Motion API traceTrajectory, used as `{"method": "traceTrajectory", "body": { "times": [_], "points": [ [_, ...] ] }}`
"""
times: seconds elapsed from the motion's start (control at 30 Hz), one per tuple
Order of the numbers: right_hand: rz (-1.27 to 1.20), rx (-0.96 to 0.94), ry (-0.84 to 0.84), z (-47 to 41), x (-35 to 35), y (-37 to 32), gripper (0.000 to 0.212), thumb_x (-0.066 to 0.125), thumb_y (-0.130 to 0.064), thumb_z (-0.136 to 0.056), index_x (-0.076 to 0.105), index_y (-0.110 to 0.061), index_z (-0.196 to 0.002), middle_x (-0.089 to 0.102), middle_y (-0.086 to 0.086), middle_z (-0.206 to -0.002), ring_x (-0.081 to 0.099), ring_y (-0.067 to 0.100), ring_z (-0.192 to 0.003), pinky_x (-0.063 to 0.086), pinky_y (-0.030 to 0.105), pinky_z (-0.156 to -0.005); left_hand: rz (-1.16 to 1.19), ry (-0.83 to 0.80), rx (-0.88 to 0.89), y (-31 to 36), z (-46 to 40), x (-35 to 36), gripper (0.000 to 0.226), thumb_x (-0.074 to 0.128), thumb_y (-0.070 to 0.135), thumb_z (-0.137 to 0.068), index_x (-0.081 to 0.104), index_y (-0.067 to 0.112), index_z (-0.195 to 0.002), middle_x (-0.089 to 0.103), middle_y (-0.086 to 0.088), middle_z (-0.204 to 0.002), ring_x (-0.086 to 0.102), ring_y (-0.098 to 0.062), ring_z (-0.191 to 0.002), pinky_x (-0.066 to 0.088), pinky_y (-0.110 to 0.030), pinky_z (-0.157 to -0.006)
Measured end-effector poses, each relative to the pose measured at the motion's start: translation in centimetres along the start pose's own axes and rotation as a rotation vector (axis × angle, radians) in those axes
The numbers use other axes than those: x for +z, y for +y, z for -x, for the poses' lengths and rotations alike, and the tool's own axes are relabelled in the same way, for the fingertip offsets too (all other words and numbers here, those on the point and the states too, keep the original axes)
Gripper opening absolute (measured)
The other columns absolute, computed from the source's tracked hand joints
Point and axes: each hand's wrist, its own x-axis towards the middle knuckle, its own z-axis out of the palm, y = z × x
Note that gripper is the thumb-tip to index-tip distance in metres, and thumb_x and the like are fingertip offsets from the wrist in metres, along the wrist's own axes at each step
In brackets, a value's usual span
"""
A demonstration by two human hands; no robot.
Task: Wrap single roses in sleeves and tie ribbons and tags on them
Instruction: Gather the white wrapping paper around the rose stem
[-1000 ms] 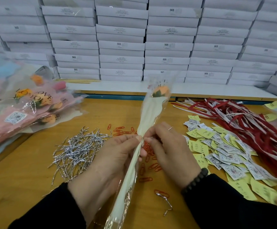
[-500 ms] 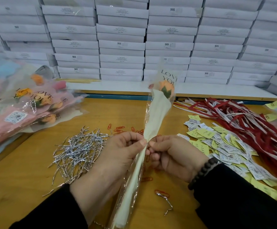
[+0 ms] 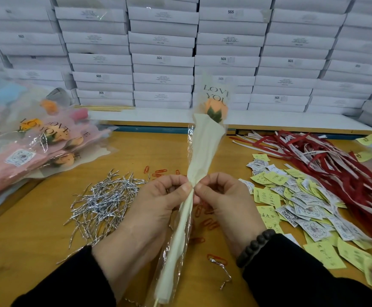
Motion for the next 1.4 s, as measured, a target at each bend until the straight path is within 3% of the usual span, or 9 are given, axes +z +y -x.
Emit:
{"method": "traceTrajectory", "body": {
  "times": [0.17,0.33,0.53,0.63,0.73,0.9,1.07,1.23,1.4],
  "points": [
    [0.044,-0.070,0.031,0.30,0.19,-0.07,0.022,0.067,0.001,-0.077,0.063,-0.013,-0.060,0.061,-0.002,-0.052,0.056,0.010,-0.056,0.048,0.020,-0.057,-0.005,-0.010,-0.006,-0.25,0.00,0.11,0.009,0.062,0.011,-0.070,0.063,0.004,-0.075,0.061,-0.010,-0.057,0.051,-0.011,-0.039,0.042,-0.016,-0.039],
    [0.053,-0.044,-0.015,0.45,0.53,0.28,0.009,0.065,-0.001,-0.080,0.066,-0.005,-0.073,0.062,0.005,-0.065,0.054,0.014,-0.062,0.047,0.025,-0.060,-0.007,-0.006,-0.002,-0.31,-0.08,0.11,0.008,0.060,0.005,-0.076,0.062,0.000,-0.081,0.057,-0.003,-0.050,0.046,-0.006,-0.035,0.037,-0.013,-0.036],
    [0.072,-0.036,-0.044,0.58,0.48,0.22,0.005,0.065,-0.003,-0.081,0.061,-0.001,-0.078,0.055,0.012,-0.073,0.050,0.020,-0.069,0.045,0.030,-0.064,0.018,0.018,-0.015,-0.18,-0.01,0.19,0.004,0.065,0.011,-0.068,0.066,0.007,-0.071,0.058,-0.011,-0.059,0.048,-0.014,-0.040,0.041,-0.018,-0.038],
    [0.130,-0.137,-0.009,0.58,0.33,-0.15,0.018,0.067,-0.001,-0.078,0.057,-0.012,-0.068,0.047,0.001,-0.065,0.044,0.007,-0.060,0.039,0.015,-0.053,-0.001,0.056,0.019,-0.23,-0.02,0.37,0.006,0.066,0.013,-0.064,0.065,0.009,-0.068,0.057,-0.010,-0.057,0.048,-0.015,-0.040,0.042,-0.020,-0.038],
    [0.222,-0.205,0.002,0.55,0.19,-0.42,0.026,0.067,0.000,-0.077,0.055,-0.019,-0.065,0.045,-0.003,-0.065,0.042,0.004,-0.057,0.037,0.009,-0.050,-0.040,0.066,0.059,-0.18,0.16,0.49,0.005,0.064,0.004,-0.075,0.060,0.002,-0.078,0.057,-0.007,-0.051,0.050,-0.012,-0.037,0.042,-0.019,-0.037],
    [0.276,-0.190,-0.004,0.29,0.00,-0.18,0.019,0.068,0.001,-0.077,0.063,-0.017,-0.072,0.046,0.000,-0.068,0.042,0.009,-0.059,0.039,0.009,-0.051,-0.186,0.089,0.124,-0.13,0.24,0.19,0.002,0.061,0.001,-0.084,0.059,0.000,-0.083,0.060,-0.015,-0.057,0.051,-0.013,-0.037,0.040,-0.016,-0.037],
    [0.074,-0.010,-0.079,0.28,0.10,-0.32,0.017,0.056,0.012,-0.080,0.066,-0.003,-0.079,0.050,0.005,-0.060,0.050,0.010,-0.047,0.043,0.013,-0.045,-0.176,0.028,0.107,-0.07,0.01,-0.12,0.008,0.056,-0.002,-0.087,0.050,0.003,-0.083,0.063,-0.019,-0.057,0.061,-0.023,-0.044,0.047,-0.025,-0.041],
    [0.032,0.013,-0.091,0.02,-0.29,-0.28,0.039,0.056,-0.013,-0.087,0.060,-0.018,-0.048,0.054,0.009,-0.057,0.046,0.016,-0.055,0.040,0.023,-0.055,-0.137,0.031,0.091,-0.06,-0.06,0.10,0.012,0.054,-0.004,-0.087,0.051,0.005,-0.079,0.059,-0.010,-0.052,0.055,-0.017,-0.038,0.045,-0.019,-0.038],
    [-0.030,0.007,-0.106,0.26,0.04,0.17,0.030,0.065,-0.018,-0.084,0.064,-0.016,-0.054,0.057,-0.002,-0.051,0.044,0.003,-0.045,0.038,0.013,-0.048,-0.140,0.065,0.091,0.03,-0.03,0.26,0.012,0.054,-0.005,-0.087,0.053,0.004,-0.078,0.056,-0.007,-0.049,0.047,-0.011,-0.035,0.038,-0.015,-0.035]
  ]
}}
